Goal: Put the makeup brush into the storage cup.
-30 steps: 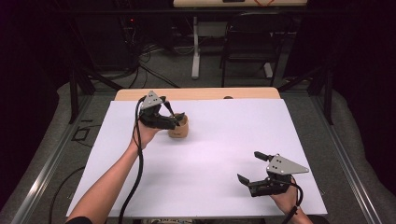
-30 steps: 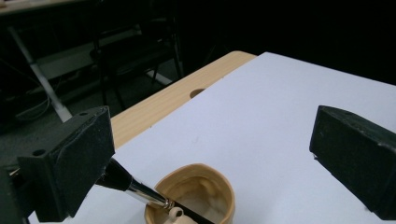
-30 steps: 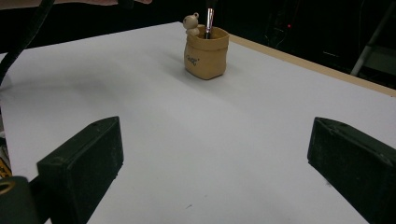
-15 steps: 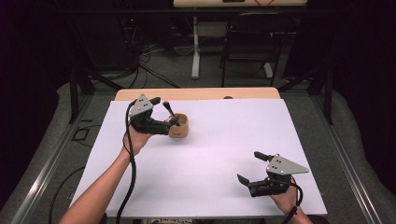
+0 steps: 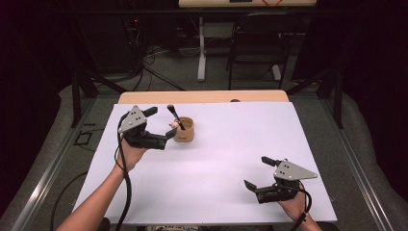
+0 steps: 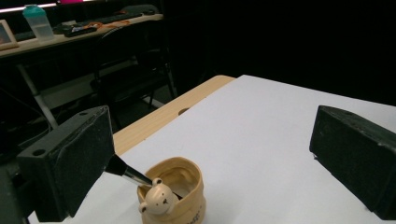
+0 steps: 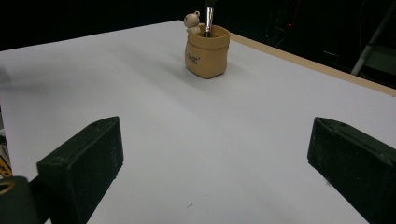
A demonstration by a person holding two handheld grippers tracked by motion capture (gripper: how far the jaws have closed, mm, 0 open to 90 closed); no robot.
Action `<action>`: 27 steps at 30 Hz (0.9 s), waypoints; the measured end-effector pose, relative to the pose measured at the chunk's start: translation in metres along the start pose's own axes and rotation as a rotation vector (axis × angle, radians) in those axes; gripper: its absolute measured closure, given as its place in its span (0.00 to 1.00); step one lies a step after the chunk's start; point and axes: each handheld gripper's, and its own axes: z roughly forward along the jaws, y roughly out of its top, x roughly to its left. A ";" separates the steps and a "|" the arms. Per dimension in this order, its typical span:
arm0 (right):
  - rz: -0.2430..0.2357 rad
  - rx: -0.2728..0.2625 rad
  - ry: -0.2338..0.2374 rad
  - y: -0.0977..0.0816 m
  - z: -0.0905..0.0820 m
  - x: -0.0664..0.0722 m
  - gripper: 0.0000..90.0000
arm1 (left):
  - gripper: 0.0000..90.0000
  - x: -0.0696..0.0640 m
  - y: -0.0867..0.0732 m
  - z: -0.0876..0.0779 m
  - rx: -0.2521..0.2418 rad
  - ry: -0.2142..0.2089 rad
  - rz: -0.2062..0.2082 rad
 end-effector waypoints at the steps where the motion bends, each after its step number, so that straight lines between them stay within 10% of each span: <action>1: -0.001 -0.001 0.000 0.000 0.000 0.000 0.03 | 0.00 -0.001 -0.001 -0.002 -0.001 0.002 0.003; 27: -0.008 0.005 0.004 0.001 0.001 0.002 0.03 | 0.00 -0.014 -0.043 -0.064 -0.033 0.043 -0.043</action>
